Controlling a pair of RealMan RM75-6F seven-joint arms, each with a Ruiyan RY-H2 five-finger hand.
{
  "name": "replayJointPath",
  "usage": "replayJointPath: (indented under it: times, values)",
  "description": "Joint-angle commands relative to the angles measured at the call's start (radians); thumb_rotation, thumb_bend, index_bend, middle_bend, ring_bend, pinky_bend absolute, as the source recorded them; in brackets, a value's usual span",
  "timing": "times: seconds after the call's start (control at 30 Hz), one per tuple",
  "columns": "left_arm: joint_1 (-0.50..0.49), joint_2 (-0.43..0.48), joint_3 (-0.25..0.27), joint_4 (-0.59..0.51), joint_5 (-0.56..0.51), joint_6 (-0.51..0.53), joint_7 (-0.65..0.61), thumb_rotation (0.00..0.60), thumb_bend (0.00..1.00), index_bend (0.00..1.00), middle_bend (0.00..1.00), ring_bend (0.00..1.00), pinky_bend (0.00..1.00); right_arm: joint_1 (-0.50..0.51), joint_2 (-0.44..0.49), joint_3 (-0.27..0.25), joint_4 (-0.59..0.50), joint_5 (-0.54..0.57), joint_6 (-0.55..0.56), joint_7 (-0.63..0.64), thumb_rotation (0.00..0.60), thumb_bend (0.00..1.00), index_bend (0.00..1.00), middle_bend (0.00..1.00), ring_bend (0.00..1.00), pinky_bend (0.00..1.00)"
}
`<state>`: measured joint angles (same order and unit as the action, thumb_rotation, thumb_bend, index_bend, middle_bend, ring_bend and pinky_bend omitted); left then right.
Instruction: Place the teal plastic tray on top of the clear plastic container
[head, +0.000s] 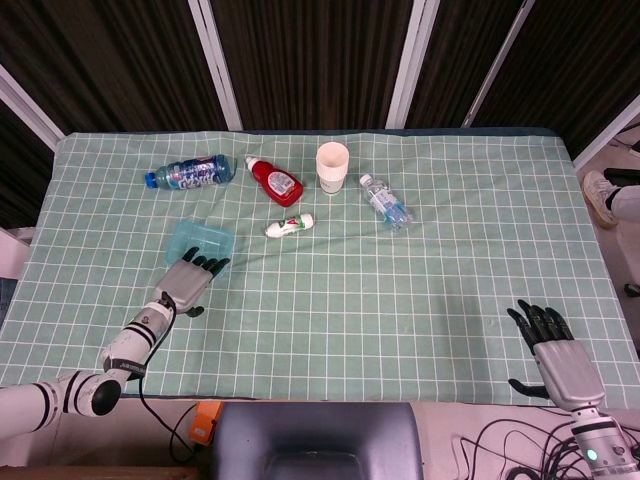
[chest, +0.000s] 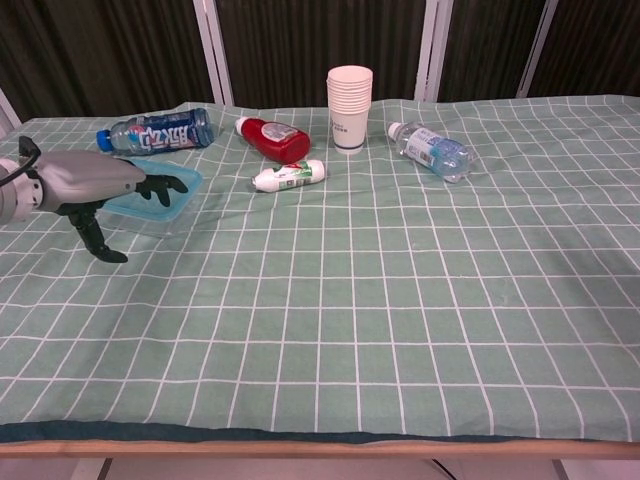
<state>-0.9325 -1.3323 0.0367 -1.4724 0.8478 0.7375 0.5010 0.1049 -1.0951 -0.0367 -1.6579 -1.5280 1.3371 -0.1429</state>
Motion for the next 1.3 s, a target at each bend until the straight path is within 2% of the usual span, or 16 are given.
replayJointPath:
  times: [0.03, 0.23, 0.33, 0.4, 0.47, 0.57, 0.67, 0.73, 0.8, 0.9, 1.03, 1.1, 1.2, 1.3]
  values:
    - [-0.001, -0.001, 0.001, 0.003, -0.003, -0.002, 0.002, 0.600, 0.21, 0.00, 0.21, 0.18, 0.10, 0.000, 0.000, 0.000, 0.000, 0.000, -0.001, 0.000, 0.600, 0.07, 0.00, 0.00, 0.00, 0.00]
    - [0.001, 0.005, -0.013, -0.006, 0.010, 0.021, -0.002, 0.600, 0.21, 0.00, 0.20, 0.17, 0.10, -0.001, 0.002, 0.000, -0.001, -0.001, 0.002, 0.002, 0.600, 0.07, 0.00, 0.00, 0.00, 0.00]
    - [0.014, 0.020, -0.034, -0.027, 0.073, 0.084, -0.016, 0.600, 0.21, 0.00, 0.14, 0.13, 0.09, -0.002, 0.003, 0.000, -0.001, -0.003, 0.005, 0.006, 0.600, 0.07, 0.00, 0.00, 0.00, 0.00]
    - [0.031, 0.036, -0.049, -0.050, 0.135, 0.143, -0.036, 0.600, 0.22, 0.00, 0.05, 0.05, 0.08, -0.002, 0.004, 0.000, -0.001, -0.004, 0.006, 0.006, 0.600, 0.07, 0.00, 0.00, 0.00, 0.00]
    - [0.054, 0.055, -0.063, -0.076, 0.199, 0.200, -0.073, 0.600, 0.22, 0.00, 0.00, 0.00, 0.07, -0.003, 0.004, -0.001, -0.001, -0.006, 0.007, 0.007, 0.600, 0.07, 0.00, 0.00, 0.00, 0.00]
    - [0.099, 0.089, -0.069, -0.119, 0.298, 0.283, -0.143, 0.600, 0.22, 0.00, 0.00, 0.00, 0.07, -0.004, 0.005, -0.002, -0.001, -0.010, 0.011, 0.007, 0.600, 0.07, 0.00, 0.00, 0.00, 0.00]
    - [0.165, 0.118, -0.050, -0.154, 0.405, 0.386, -0.214, 0.600, 0.22, 0.00, 0.00, 0.00, 0.06, -0.005, 0.004, -0.004, -0.001, -0.014, 0.012, 0.006, 0.600, 0.07, 0.00, 0.00, 0.00, 0.00]
    - [0.233, 0.138, -0.014, -0.170, 0.484, 0.474, -0.266, 0.600, 0.22, 0.00, 0.00, 0.00, 0.06, -0.006, 0.004, -0.005, 0.000, -0.015, 0.013, 0.005, 0.600, 0.07, 0.00, 0.00, 0.00, 0.00]
    - [0.334, 0.157, 0.043, -0.179, 0.549, 0.593, -0.286, 0.600, 0.23, 0.00, 0.00, 0.00, 0.03, -0.006, 0.001, -0.004, 0.000, -0.014, 0.013, 0.001, 0.600, 0.07, 0.00, 0.00, 0.00, 0.00]
    - [0.491, 0.149, 0.112, -0.163, 0.575, 0.751, -0.268, 0.600, 0.24, 0.00, 0.00, 0.00, 0.00, -0.006, -0.006, -0.004, 0.001, -0.009, 0.010, -0.017, 0.600, 0.07, 0.00, 0.00, 0.00, 0.00]
    - [0.653, 0.082, 0.139, -0.064, 0.594, 0.913, -0.337, 0.600, 0.25, 0.00, 0.00, 0.00, 0.00, -0.006, -0.022, -0.004, -0.001, -0.006, 0.008, -0.050, 0.600, 0.07, 0.00, 0.00, 0.00, 0.00]
    - [0.692, 0.062, 0.141, -0.011, 0.586, 0.920, -0.354, 0.600, 0.26, 0.00, 0.00, 0.00, 0.00, -0.008, -0.031, -0.003, 0.000, -0.007, 0.014, -0.070, 0.600, 0.07, 0.00, 0.00, 0.00, 0.00]
    - [0.699, 0.079, 0.133, -0.013, 0.628, 0.923, -0.413, 0.600, 0.28, 0.00, 0.00, 0.00, 0.00, -0.013, -0.039, -0.007, -0.002, -0.016, 0.023, -0.083, 0.600, 0.07, 0.00, 0.00, 0.00, 0.00]
    - [0.709, 0.074, 0.121, 0.005, 0.652, 0.926, -0.394, 0.600, 0.28, 0.00, 0.00, 0.00, 0.00, -0.021, -0.040, -0.013, -0.001, -0.033, 0.042, -0.084, 0.600, 0.07, 0.00, 0.00, 0.00, 0.00]
